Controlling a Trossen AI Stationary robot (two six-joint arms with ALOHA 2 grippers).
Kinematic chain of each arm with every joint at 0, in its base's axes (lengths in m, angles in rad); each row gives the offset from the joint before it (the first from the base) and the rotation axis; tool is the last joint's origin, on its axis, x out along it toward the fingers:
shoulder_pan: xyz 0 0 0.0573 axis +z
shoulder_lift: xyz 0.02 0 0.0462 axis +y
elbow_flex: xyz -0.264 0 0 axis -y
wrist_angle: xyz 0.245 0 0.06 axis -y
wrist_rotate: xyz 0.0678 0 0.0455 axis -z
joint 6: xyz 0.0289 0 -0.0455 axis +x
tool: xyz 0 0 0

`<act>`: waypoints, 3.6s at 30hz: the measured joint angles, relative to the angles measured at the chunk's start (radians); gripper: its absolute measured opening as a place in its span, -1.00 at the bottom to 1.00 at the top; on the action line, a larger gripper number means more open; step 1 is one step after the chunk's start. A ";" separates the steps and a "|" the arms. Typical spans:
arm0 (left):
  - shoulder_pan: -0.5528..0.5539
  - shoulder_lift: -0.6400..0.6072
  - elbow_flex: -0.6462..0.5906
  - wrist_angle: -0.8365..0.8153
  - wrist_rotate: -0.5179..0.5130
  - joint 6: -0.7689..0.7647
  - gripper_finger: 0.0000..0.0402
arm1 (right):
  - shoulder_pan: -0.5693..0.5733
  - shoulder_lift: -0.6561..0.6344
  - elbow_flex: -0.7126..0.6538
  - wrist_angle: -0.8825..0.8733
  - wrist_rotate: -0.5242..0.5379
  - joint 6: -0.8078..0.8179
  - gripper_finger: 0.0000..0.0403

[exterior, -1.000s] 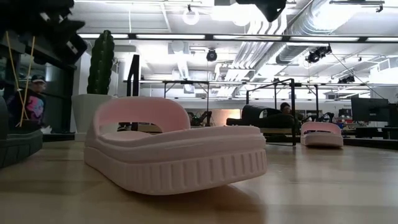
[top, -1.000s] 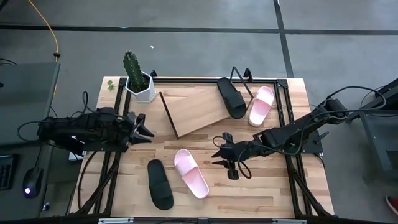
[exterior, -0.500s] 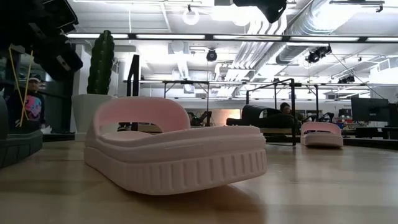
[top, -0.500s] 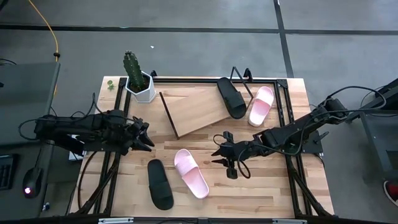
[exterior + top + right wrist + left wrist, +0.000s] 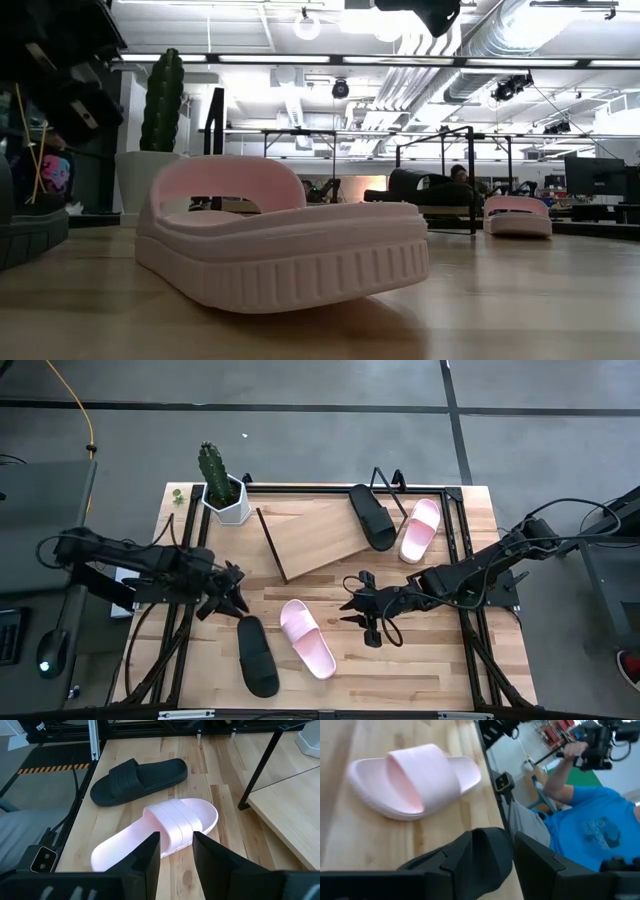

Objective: Pick and place slides into the shelf
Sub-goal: Put the left black slide on the shelf

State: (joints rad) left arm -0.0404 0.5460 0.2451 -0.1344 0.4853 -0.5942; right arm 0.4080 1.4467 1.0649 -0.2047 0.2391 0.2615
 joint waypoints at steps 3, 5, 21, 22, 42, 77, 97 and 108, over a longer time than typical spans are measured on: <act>-0.090 0.039 0.000 0.071 -0.059 -0.026 -0.33 | 0.000 0.000 0.000 0.000 0.000 0.000 -0.47; -0.148 0.065 0.000 0.104 -0.099 -0.041 -0.33 | 0.000 0.000 0.000 0.000 0.000 0.000 -0.47; -0.447 0.287 0.000 0.151 -0.423 -0.195 -0.33 | 0.000 0.000 0.000 0.000 0.000 0.007 -0.47; -0.456 0.300 0.000 0.161 -0.431 -0.201 -0.33 | 0.000 0.000 0.000 0.000 0.000 0.010 -0.47; -0.505 0.665 0.000 0.533 -0.434 -0.262 -0.33 | 0.000 0.000 0.000 0.000 0.001 0.029 -0.47; -0.615 0.768 0.000 0.684 -0.527 -0.337 -0.33 | 0.001 0.000 0.000 0.000 0.001 0.052 -0.47; -0.614 0.768 0.041 0.598 -0.599 -0.336 -0.33 | 0.001 0.000 0.000 0.000 0.001 0.053 -0.47; -0.614 0.768 0.068 0.592 -0.599 -0.336 -0.33 | 0.001 0.000 0.000 0.000 0.001 0.053 -0.47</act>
State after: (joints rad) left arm -0.6548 1.3140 0.3134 0.4572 -0.1139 -0.9306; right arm 0.4085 1.4464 1.0647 -0.2050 0.2405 0.3141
